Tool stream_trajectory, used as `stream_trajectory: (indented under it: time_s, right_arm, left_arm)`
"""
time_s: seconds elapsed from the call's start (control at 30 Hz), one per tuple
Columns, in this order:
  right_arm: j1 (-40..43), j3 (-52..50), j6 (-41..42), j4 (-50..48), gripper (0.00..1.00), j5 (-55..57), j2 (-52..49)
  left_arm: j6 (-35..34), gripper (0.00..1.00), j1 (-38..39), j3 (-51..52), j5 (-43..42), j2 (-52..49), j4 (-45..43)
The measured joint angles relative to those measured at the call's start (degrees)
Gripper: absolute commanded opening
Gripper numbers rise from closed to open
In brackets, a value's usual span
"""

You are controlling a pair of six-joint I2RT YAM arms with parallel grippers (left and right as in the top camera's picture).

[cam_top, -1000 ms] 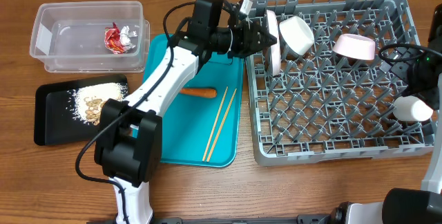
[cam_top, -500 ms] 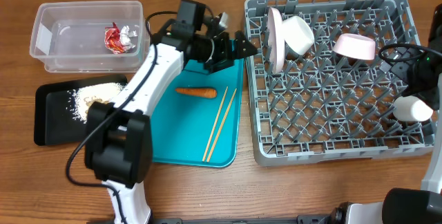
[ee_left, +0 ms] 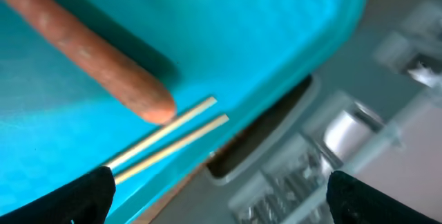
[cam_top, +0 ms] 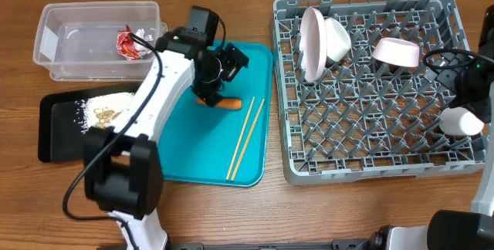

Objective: Sort waste into correct bins and load items into the dishwasher
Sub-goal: 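Release the plate and lower the left gripper onto the carrot, then carry the carrot left and drop it onto the black tray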

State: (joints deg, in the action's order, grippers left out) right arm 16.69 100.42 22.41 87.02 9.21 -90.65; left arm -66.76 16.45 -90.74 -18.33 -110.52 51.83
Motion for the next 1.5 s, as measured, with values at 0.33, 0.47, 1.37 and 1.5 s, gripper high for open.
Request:
stream_trajectory:
  time_s: [0.33, 0.47, 1.37, 1.5]
  right_arm:
    - [0.0, 0.0, 0.0, 0.0, 0.97, 0.0, 0.0]
    - [0.0, 0.0, 0.0, 0.0, 0.97, 0.0, 0.0]
    - [0.0, 0.0, 0.0, 0.0, 0.97, 0.0, 0.0]
    - [0.0, 0.0, 0.0, 0.0, 0.97, 0.0, 0.0]
  left_arm:
    - [-7.8, 0.98, 0.1, 0.4, 4.5, -6.8, 1.6]
    - [-8.3, 0.97, 0.1, 0.4, 7.5, -7.0, 2.8]
    - [5.5, 0.04, 0.8, 0.4, 13.6, -11.9, 9.3]
    - [10.0, 0.04, -1.0, 0.4, 19.1, -11.7, 13.3]
